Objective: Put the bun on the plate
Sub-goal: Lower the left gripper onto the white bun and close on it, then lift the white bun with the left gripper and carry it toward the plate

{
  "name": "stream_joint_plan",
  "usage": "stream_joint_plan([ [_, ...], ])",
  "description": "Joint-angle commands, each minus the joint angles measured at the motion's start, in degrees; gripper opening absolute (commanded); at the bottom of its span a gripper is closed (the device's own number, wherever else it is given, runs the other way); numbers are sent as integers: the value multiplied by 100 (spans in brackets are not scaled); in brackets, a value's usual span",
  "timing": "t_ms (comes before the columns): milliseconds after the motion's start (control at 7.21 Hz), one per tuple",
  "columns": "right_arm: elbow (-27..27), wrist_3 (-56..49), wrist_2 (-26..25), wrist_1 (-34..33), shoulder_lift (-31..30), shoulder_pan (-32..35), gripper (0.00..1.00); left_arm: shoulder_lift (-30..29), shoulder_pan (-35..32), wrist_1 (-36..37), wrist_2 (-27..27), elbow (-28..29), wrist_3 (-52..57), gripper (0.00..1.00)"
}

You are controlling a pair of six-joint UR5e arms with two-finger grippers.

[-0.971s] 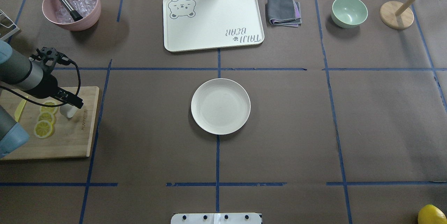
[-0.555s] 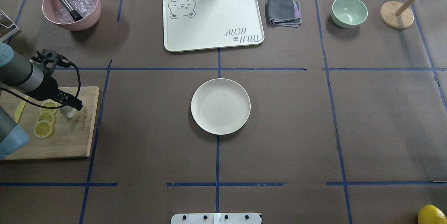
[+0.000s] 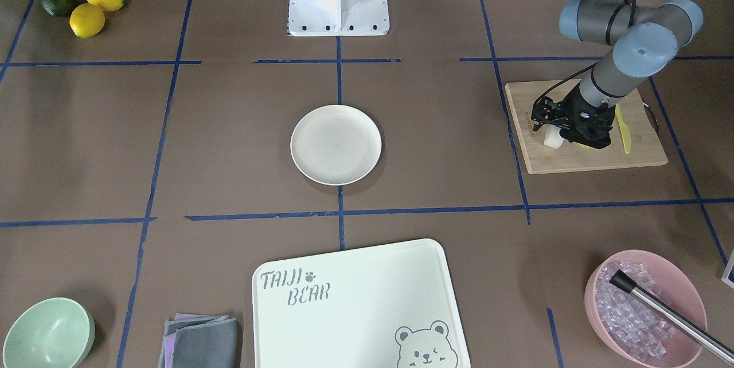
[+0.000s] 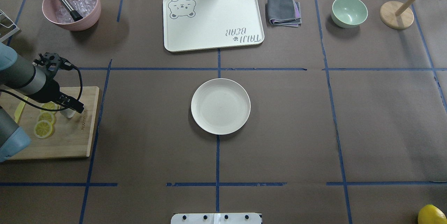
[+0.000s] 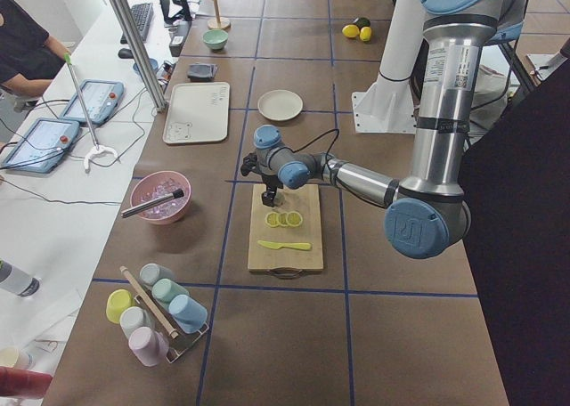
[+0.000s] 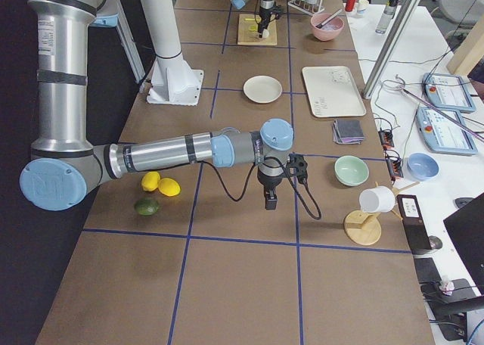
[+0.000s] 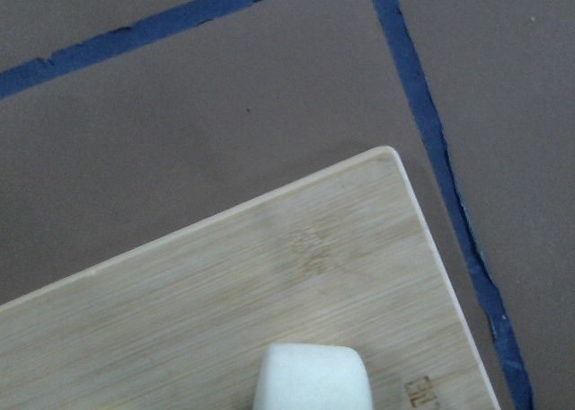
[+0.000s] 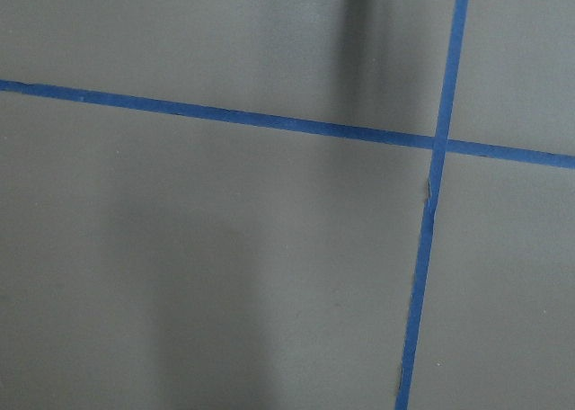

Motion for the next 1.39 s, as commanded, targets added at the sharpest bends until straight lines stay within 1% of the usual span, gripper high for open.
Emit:
stream_joint_plan([
  [0, 16, 9, 20, 0, -6, -1, 100, 15, 9, 0, 0, 1, 21, 70],
  [277, 25, 1, 20, 0, -6, -1, 100, 15, 18, 0, -9, -77, 13, 50],
  [416, 17, 1, 11, 0, -6, -1, 100, -20, 18, 0, -9, -95, 4, 45],
  [693, 17, 1, 11, 9, -6, -1, 100, -64, 18, 0, -35, -209, -22, 40],
  [832, 17, 1, 20, 9, -6, -1, 100, -82, 18, 9, -44, -462, -136, 40],
  [971, 17, 1, 20, 9, -6, -1, 100, -360, 36, 52, -53, -648, -589, 40],
  [1109, 8, 1, 20, 9, -6, -1, 100, -824, 114, 53, -62, -693, -1290, 40],
  [1248, 16, 1, 28, 18, -14, -1, 100, -1394, 585, 53, -36, -676, -2324, 40],
])
